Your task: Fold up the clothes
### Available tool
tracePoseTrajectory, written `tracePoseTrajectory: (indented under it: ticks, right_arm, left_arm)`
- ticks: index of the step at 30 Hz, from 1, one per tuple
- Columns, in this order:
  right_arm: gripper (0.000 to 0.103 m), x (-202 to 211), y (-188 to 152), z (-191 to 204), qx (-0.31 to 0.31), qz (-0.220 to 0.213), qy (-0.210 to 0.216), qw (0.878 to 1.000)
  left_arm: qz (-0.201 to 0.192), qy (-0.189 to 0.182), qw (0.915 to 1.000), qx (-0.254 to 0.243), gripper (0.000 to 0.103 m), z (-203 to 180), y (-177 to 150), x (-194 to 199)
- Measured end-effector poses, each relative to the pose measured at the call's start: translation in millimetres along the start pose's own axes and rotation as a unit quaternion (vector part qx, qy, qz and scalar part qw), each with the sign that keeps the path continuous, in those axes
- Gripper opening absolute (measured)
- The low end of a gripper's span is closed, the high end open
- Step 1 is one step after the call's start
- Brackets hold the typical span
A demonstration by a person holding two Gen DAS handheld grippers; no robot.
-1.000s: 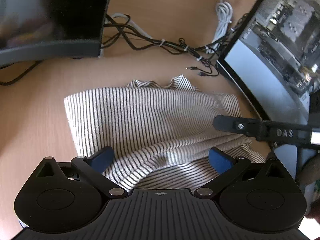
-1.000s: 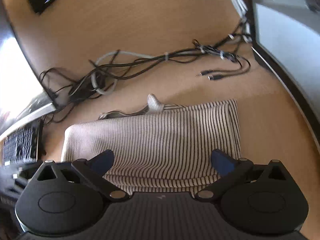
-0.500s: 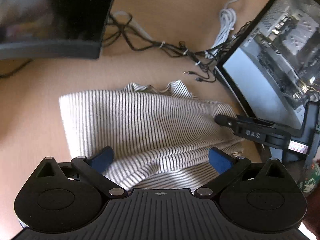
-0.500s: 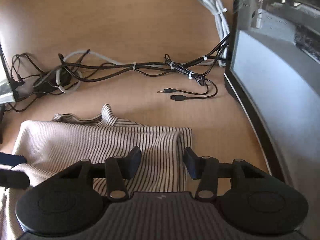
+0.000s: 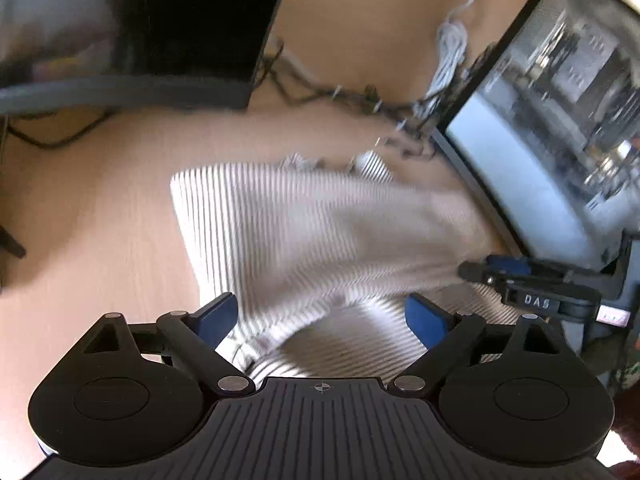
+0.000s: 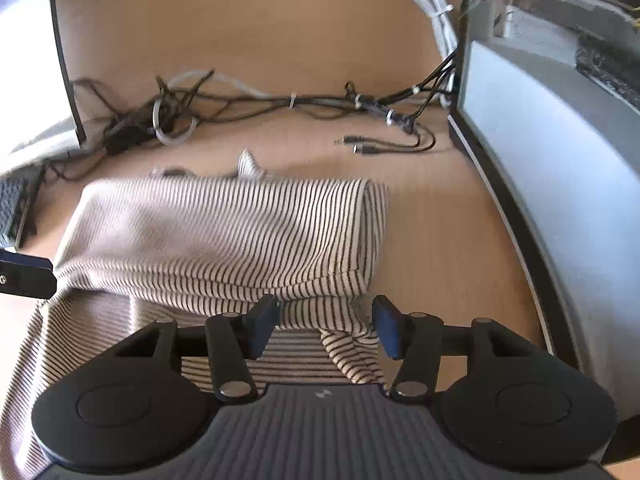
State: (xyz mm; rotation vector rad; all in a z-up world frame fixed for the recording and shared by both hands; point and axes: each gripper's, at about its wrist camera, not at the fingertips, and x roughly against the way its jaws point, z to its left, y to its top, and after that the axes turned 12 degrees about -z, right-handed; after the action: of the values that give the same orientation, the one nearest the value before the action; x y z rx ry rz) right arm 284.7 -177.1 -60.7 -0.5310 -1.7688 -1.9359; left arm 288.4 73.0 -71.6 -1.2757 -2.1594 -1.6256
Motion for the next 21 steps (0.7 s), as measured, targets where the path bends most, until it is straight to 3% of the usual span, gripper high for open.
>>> tracePoseTrajectory:
  ticks: [2, 8, 13, 21]
  right_arm:
    - [0.053, 10.7, 9.3, -0.3, -0.010, -0.025, 0.003, 1.000]
    - [0.053, 7.1, 35.1, 14.5, 0.006, -0.074, 0.016, 0.997]
    - [0.053, -42.9, 20.7, 15.6, 0.012, 0.003, 0.015, 1.000]
    - [0.055, -16.3, 5.3, 14.5, 0.030, -0.009, 0.040, 0.999]
  left_arm:
    - [-0.018, -0.009, 0.9997, 0.011, 0.093, 0.1, 7.3, 5.5]
    - [0.004, 0.010, 0.9999, 0.010, 0.081, -7.4, 7.0, -23.7]
    - [0.021, 0.027, 0.9992, -0.021, 0.079, -14.9, -3.1, -32.3]
    - [0.023, 0.024, 0.9993, -0.019, 0.076, -12.6, -8.5, -14.4]
